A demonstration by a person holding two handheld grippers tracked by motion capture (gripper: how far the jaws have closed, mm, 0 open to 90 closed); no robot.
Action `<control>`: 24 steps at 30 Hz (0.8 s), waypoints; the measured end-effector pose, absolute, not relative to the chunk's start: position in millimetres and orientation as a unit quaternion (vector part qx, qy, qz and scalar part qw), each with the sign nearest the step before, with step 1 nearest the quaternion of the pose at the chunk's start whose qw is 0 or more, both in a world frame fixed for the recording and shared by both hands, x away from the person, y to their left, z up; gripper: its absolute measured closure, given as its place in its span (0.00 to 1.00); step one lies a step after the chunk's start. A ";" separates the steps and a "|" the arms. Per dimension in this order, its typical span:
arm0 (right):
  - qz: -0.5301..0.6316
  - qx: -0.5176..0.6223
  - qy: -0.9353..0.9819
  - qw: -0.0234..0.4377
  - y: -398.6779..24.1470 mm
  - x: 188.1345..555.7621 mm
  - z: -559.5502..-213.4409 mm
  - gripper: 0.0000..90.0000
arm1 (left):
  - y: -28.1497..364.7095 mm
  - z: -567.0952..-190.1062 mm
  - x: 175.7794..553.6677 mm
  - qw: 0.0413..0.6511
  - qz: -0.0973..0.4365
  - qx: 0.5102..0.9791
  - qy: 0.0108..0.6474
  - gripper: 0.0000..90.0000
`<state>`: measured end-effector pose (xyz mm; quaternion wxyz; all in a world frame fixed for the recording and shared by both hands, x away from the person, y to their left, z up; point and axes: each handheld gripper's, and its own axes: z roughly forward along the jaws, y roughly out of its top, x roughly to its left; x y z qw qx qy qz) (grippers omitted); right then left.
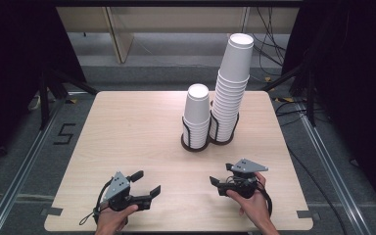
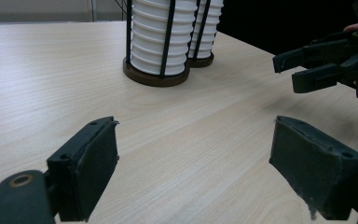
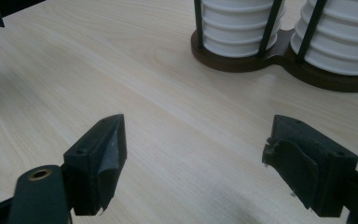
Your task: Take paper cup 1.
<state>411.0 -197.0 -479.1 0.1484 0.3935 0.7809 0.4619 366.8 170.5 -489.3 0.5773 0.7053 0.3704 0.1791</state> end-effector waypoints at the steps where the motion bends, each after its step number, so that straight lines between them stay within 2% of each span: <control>1: 0.459 0.397 0.782 0.146 -197.7 410.5 -478.4 0.23 | 170.2 -489.4 366.4 0.575 0.181 0.706 0.372 0.16; 11: 0.468 0.387 0.778 0.161 -194.8 413.3 -474.5 0.21 | 170.2 -490.9 369.2 0.579 0.189 0.706 0.361 0.16; 17: 0.482 0.375 0.776 0.156 -185.1 421.0 -460.3 0.19 | 175.2 -492.9 369.9 0.553 0.205 0.718 0.368 0.16; 19: 0.481 0.364 0.779 0.172 -181.0 424.8 -452.9 0.19 | 176.6 -494.3 370.5 0.559 0.199 0.717 0.367 0.16; 24: 0.499 0.364 0.767 0.171 -169.0 435.4 -437.2 0.19 | 179.0 -494.8 370.3 0.556 0.192 0.718 0.372 0.16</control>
